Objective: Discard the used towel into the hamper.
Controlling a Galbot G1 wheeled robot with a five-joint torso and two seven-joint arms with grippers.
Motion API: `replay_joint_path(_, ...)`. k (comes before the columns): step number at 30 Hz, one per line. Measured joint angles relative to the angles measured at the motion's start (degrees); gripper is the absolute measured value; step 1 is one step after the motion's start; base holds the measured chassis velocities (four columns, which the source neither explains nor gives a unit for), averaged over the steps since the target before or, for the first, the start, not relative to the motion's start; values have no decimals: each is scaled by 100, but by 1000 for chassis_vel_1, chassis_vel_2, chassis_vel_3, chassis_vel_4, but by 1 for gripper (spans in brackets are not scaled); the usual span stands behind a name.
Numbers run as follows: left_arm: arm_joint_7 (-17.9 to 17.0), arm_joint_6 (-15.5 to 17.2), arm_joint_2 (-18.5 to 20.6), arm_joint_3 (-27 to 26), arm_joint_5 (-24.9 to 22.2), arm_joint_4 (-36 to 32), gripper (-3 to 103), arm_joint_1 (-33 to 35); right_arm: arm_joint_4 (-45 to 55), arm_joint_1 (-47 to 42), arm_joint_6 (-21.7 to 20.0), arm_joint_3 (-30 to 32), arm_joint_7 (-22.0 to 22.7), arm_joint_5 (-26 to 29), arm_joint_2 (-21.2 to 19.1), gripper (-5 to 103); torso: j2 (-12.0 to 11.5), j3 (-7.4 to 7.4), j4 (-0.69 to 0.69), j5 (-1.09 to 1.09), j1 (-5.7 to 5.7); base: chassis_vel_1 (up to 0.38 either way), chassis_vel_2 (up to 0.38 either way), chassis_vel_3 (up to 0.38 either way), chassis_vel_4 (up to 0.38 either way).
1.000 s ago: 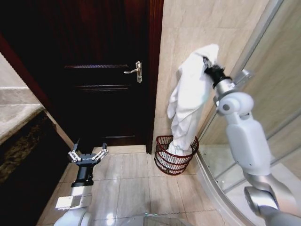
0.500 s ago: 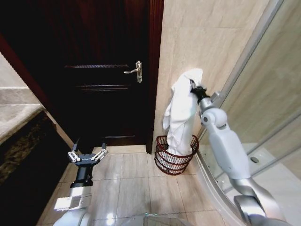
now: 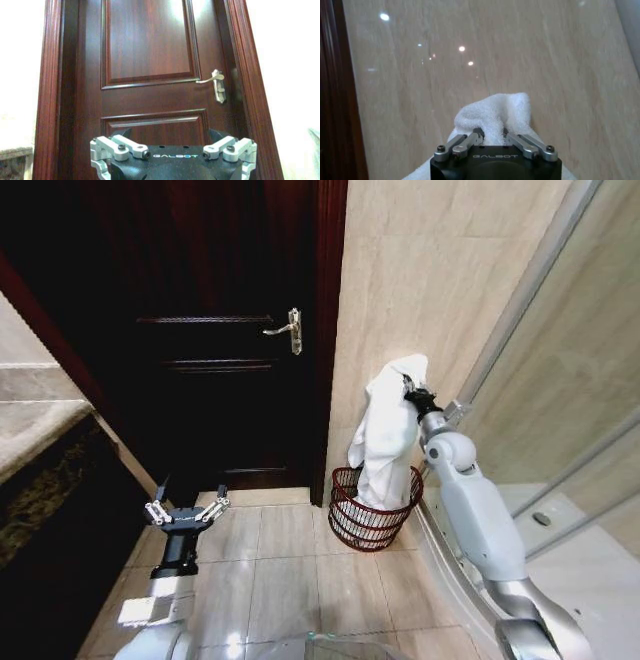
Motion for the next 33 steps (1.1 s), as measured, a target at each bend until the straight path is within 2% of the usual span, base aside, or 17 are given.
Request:
replay_joint_path(19, 0, -15, 0, 6, -3, 59, 100, -48, 8, -644, 172, 254, 32, -10, 120, 14, -510, -304, 0, 0, -205, 0, 0, 0, 0)
replay_joint_path(33, -1, -104, 0, -9, 5, 67, 100, 12, -199, -843, 293, 263, 95, 22, 261, 14, -811, -495, 0, 0, -316, 0, 0, 0, 0)
